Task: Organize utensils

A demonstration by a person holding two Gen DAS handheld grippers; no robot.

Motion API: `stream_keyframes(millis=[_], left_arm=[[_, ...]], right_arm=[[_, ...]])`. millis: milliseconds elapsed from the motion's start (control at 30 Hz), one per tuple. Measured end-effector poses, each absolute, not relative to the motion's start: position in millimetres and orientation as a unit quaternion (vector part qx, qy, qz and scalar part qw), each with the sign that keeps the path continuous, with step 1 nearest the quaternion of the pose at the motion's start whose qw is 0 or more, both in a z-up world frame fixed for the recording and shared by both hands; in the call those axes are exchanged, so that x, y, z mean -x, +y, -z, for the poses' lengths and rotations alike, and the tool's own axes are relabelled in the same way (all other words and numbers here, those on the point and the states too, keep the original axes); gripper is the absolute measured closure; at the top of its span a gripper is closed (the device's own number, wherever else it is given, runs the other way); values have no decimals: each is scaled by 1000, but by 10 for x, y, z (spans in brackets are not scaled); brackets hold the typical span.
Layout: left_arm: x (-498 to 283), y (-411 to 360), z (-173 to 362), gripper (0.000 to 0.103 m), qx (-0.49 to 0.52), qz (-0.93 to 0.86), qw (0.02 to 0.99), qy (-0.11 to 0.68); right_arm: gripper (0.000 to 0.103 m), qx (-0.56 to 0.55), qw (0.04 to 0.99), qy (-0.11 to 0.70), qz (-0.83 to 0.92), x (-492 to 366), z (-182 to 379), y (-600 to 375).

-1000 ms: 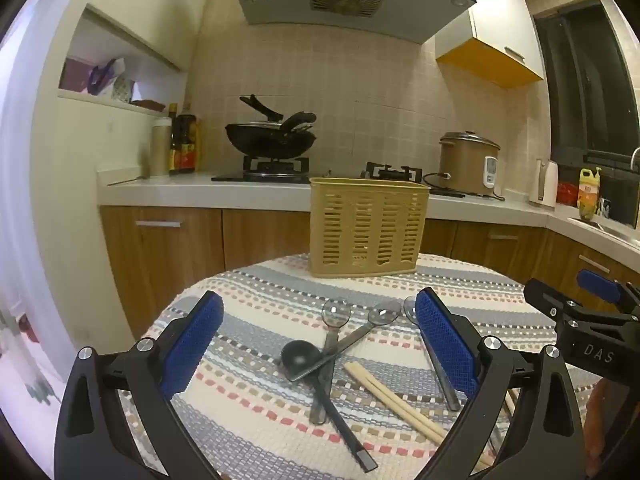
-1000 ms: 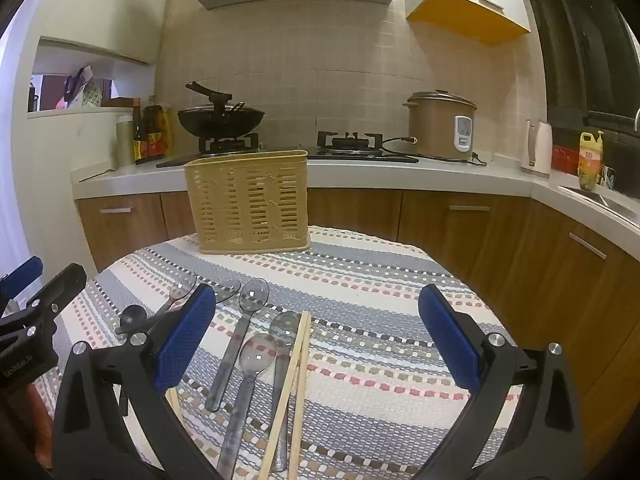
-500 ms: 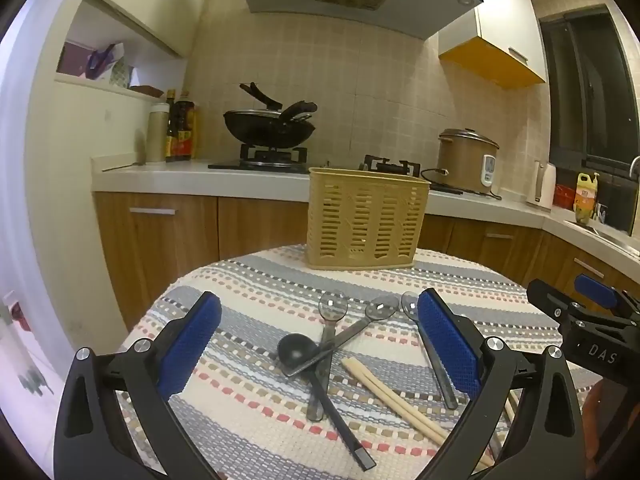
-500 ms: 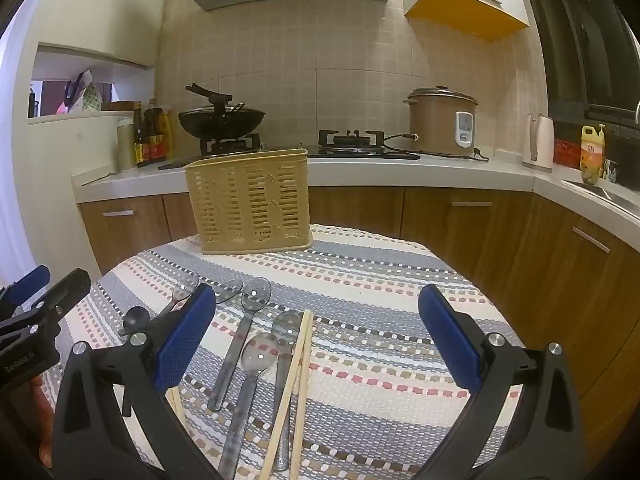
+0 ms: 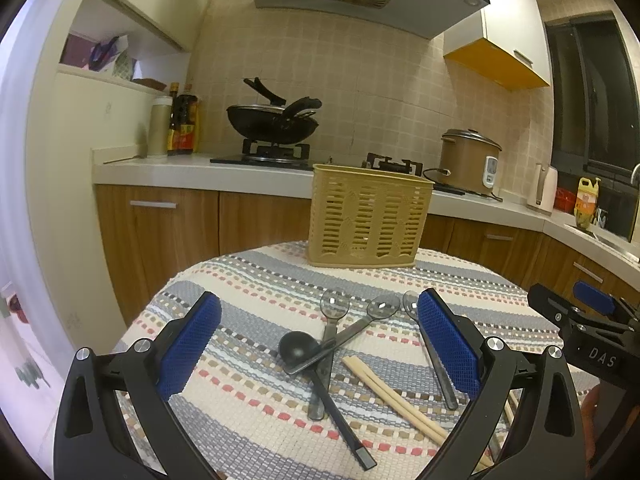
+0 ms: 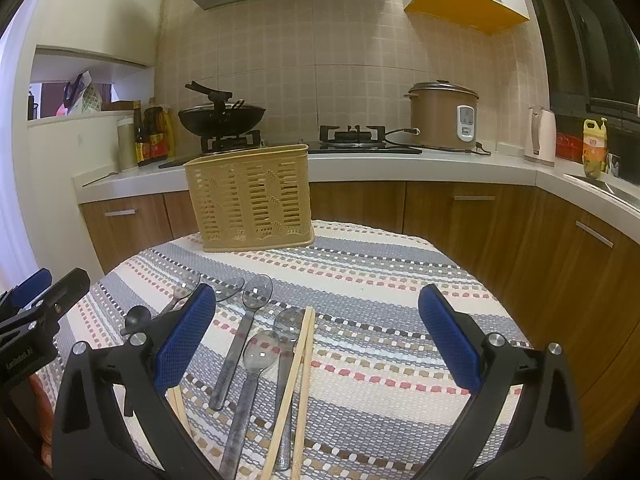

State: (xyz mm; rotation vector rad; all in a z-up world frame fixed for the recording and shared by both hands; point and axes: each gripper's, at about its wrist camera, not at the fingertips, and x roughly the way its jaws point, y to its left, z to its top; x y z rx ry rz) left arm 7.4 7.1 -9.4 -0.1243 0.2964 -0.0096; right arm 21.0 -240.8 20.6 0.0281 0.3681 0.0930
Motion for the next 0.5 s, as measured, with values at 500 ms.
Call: stream_keyframes(millis=[500], left_arm=[[-84,115,93,8,74,5,985,155]], right_arm=[[6,-17,982,184,-47,-213,-200,-2396]])
